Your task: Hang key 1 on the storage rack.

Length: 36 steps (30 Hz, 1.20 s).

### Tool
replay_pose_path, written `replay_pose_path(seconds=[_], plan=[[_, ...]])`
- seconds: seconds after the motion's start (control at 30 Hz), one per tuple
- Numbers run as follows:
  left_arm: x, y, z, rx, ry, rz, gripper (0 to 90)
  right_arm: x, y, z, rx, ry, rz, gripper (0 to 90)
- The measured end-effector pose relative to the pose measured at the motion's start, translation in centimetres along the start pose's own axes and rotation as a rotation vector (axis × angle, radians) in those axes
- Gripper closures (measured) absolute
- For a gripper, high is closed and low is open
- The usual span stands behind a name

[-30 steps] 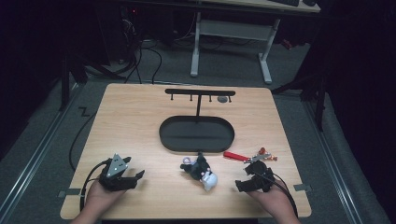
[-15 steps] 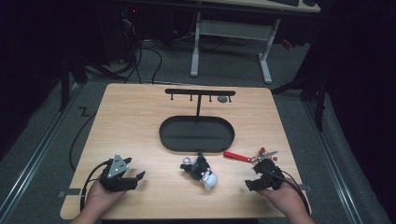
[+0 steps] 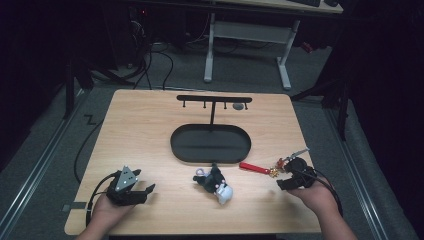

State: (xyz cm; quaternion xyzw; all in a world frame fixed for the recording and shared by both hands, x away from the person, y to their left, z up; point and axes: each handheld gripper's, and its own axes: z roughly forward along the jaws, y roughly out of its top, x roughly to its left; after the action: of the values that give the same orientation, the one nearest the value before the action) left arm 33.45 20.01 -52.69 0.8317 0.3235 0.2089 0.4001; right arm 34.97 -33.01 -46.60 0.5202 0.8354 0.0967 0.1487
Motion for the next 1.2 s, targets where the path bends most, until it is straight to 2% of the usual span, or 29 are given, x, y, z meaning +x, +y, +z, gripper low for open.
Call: replay_pose_path(seconds=[0.07,0.2,0.37,0.4,0.57,0.87,1.2], plan=[[0.1,-0.1,0.0,0.005,0.002,-0.001,26.4,-0.5,0.5,0.3,0.008,-0.006,-0.007,39.4],[0.2,-0.2,-0.1,0.008,0.003,-0.01,26.5,-1.2,1.6,0.9,0.018,-0.021,-0.026,45.5],[0.2,-0.3,-0.1,0.012,0.007,-0.011,26.6,-1.9,2.5,1.6,0.036,-0.037,-0.05,46.8],[0.3,-0.3,-0.1,0.014,0.005,-0.013,26.6,-2.0,2.6,1.8,0.037,-0.024,-0.038,47.0],[0.3,-0.3,0.0,0.018,0.004,-0.015,26.7,-2.8,3.0,2.5,0.051,-0.023,-0.053,46.6],[0.3,-0.4,0.0,0.022,0.001,-0.017,26.6,-3.1,3.3,3.5,0.07,-0.033,-0.091,51.3],[0.3,-0.4,0.1,0.024,-0.001,-0.018,26.6,-2.8,2.8,3.0,0.083,0.001,-0.065,50.7]])
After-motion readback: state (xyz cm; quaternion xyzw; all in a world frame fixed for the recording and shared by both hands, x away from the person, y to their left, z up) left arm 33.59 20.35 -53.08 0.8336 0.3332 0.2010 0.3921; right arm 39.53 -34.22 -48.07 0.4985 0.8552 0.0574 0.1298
